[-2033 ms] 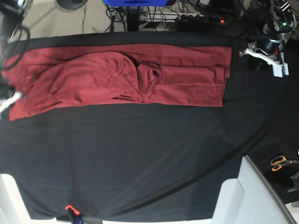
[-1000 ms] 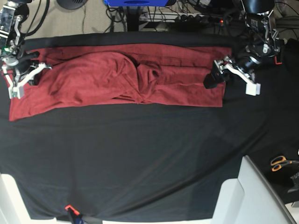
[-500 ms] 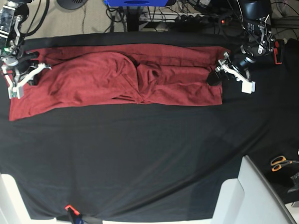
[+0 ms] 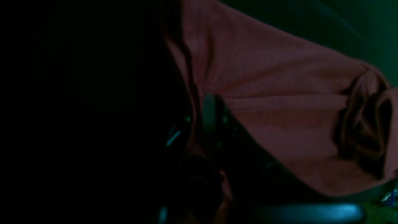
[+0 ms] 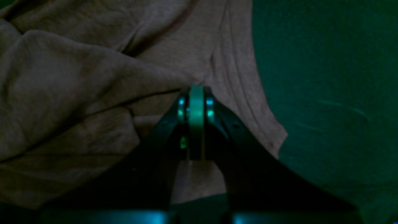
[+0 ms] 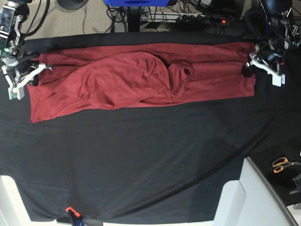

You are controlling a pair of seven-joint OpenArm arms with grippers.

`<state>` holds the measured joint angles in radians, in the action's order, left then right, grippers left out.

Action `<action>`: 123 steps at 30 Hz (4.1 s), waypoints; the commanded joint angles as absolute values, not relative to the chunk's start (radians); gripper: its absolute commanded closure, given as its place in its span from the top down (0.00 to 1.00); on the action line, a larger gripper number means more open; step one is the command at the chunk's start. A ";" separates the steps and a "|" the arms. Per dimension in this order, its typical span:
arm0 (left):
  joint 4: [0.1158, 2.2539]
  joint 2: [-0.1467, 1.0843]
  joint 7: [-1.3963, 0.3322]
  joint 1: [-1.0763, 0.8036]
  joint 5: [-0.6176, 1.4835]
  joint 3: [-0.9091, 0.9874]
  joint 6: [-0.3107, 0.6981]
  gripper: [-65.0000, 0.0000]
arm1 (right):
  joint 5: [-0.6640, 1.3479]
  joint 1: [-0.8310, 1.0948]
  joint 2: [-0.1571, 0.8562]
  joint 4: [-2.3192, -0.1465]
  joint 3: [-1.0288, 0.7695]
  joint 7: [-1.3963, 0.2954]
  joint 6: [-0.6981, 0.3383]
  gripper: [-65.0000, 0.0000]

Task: Fold the T-shirt properly

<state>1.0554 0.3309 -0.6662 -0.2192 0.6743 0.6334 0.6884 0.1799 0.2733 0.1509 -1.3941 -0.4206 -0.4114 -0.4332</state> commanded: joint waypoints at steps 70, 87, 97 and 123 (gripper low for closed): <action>1.411 -0.127 -0.720 -0.042 0.255 -0.387 0.143 0.00 | 0.191 0.269 0.166 -1.406 -0.426 -0.395 -0.433 0.02; 1.357 -0.151 -0.723 0.001 0.257 -0.472 0.145 0.17 | 0.191 0.266 0.166 -1.406 -0.423 -0.395 -0.433 0.02; 1.357 -0.151 -0.728 0.036 0.257 -0.618 0.145 0.47 | 0.191 0.263 0.166 -1.406 -0.421 -0.395 -0.433 0.02; 1.547 -0.041 -0.763 -0.051 0.183 -0.303 0.031 0.00 | 0.191 0.265 0.165 -1.406 -0.420 -0.395 -0.433 0.02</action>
